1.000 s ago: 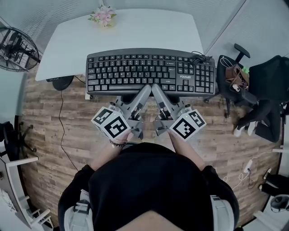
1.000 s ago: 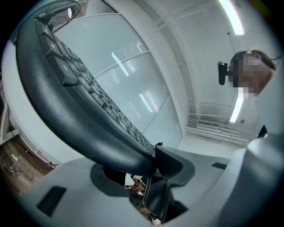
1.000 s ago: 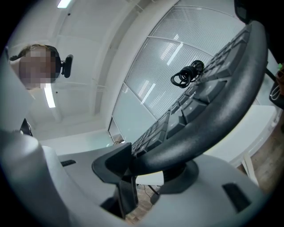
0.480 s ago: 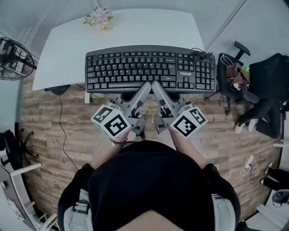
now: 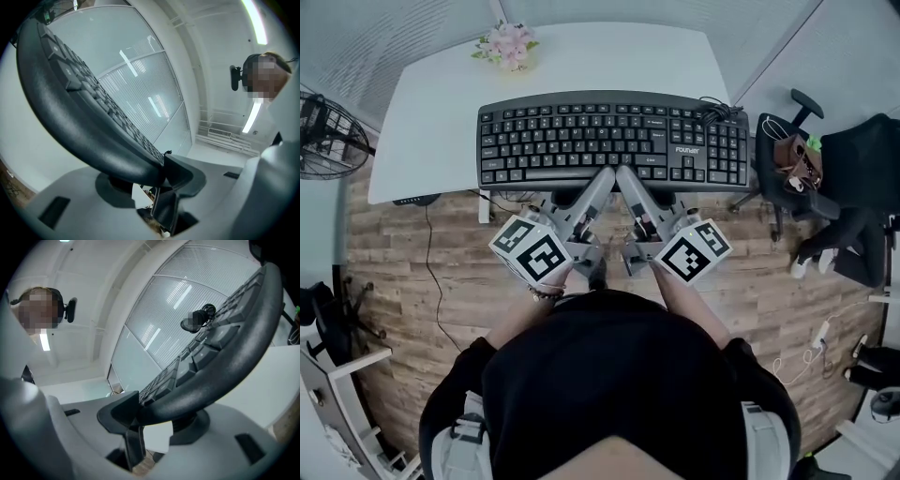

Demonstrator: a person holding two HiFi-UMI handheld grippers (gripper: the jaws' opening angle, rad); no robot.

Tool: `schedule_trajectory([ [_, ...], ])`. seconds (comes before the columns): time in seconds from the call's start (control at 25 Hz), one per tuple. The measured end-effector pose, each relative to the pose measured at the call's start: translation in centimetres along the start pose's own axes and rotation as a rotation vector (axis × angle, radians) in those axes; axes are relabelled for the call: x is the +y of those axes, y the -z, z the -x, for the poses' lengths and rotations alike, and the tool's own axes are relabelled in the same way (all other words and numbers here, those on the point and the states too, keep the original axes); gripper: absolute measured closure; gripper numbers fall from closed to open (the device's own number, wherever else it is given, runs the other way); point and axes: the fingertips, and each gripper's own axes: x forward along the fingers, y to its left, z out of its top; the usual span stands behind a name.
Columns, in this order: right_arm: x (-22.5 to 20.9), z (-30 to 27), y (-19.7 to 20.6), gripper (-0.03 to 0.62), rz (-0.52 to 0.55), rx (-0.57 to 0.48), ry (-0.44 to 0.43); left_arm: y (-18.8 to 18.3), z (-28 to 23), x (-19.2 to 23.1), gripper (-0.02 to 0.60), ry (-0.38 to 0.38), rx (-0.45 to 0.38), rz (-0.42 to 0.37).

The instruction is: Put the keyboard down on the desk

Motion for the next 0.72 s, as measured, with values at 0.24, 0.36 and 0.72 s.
schedule_trajectory([
  [0.24,-2.6,-4.0,-0.5,0.410,-0.003,-0.009,0.035,-1.7,-3.0,3.7,0.400,0.012,0.033,0.018],
  [0.36,-4.6,-5.2,-1.3,0.409,-0.004,-0.017,0.055,-1.8,-5.2,4.9,0.400,0.023,0.047,0.025],
  [0.72,-4.6,-4.9,-1.1,0.408,-0.014,0.004,0.027,-1.5,-4.8,4.6,0.400,0.001,0.030,0.013],
])
